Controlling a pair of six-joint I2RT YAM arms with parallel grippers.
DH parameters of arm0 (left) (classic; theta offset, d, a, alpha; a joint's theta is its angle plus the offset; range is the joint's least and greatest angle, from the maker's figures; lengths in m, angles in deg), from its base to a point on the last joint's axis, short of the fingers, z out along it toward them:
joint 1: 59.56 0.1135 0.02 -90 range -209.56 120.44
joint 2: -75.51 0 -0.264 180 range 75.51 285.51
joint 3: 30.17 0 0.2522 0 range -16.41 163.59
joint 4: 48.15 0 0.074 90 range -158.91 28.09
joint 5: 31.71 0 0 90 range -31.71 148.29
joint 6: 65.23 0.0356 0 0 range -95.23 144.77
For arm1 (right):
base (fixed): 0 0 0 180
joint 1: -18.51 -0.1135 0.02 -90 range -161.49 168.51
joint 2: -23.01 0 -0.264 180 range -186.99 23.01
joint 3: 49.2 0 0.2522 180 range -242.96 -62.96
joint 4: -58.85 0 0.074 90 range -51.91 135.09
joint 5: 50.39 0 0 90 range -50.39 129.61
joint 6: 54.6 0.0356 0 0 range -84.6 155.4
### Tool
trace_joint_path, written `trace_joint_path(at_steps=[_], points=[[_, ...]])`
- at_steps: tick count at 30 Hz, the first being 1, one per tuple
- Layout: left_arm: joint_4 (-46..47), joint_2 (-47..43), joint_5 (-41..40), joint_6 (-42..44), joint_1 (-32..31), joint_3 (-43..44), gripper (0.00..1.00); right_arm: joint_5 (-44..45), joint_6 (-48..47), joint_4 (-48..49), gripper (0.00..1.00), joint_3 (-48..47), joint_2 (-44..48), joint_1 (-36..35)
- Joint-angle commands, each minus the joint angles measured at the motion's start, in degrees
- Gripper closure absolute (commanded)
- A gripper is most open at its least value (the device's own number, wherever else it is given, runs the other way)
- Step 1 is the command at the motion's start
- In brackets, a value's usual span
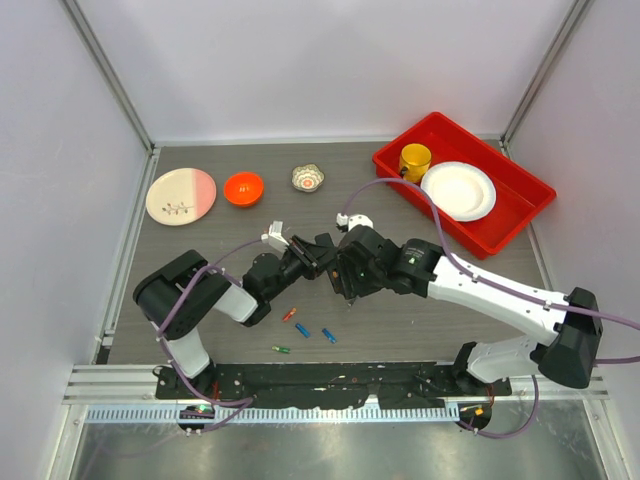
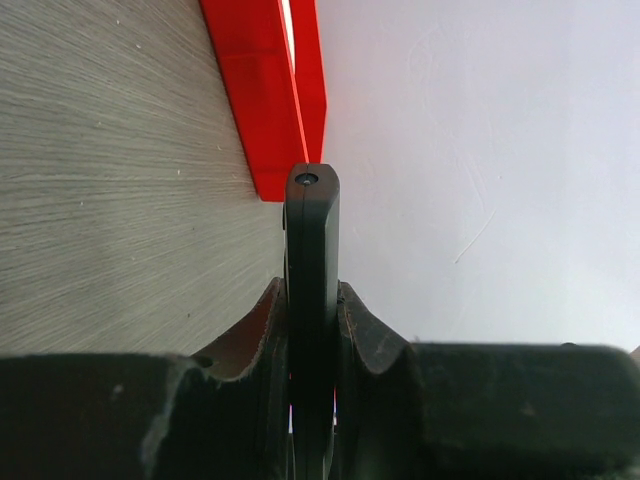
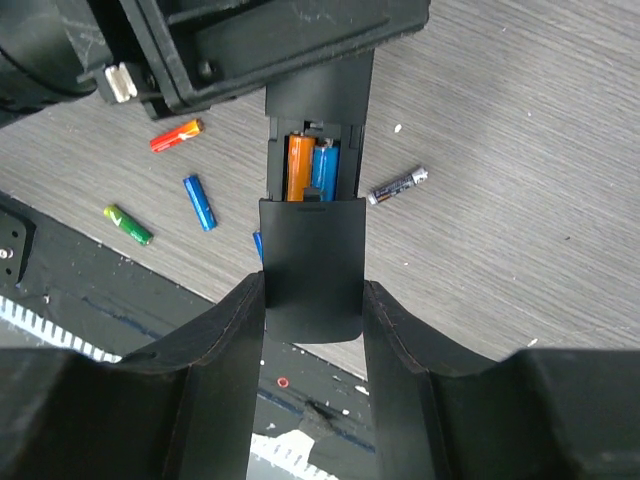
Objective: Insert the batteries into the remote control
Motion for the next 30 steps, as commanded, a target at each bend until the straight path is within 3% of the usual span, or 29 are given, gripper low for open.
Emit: trace_joint_path(at_steps=[1,30], points=[[5.68,-1.64,0.67,-1.07,-0.35,0.62,1.0,3.84,0.77,4.01,0.99,-0.09,-1.04,-0.6],[5.77,-2.08,0.49,-0.46,-1.75,0.44,1.0,4.19,2.62,5.94,0.99,2.1,-2.36,-1.83]])
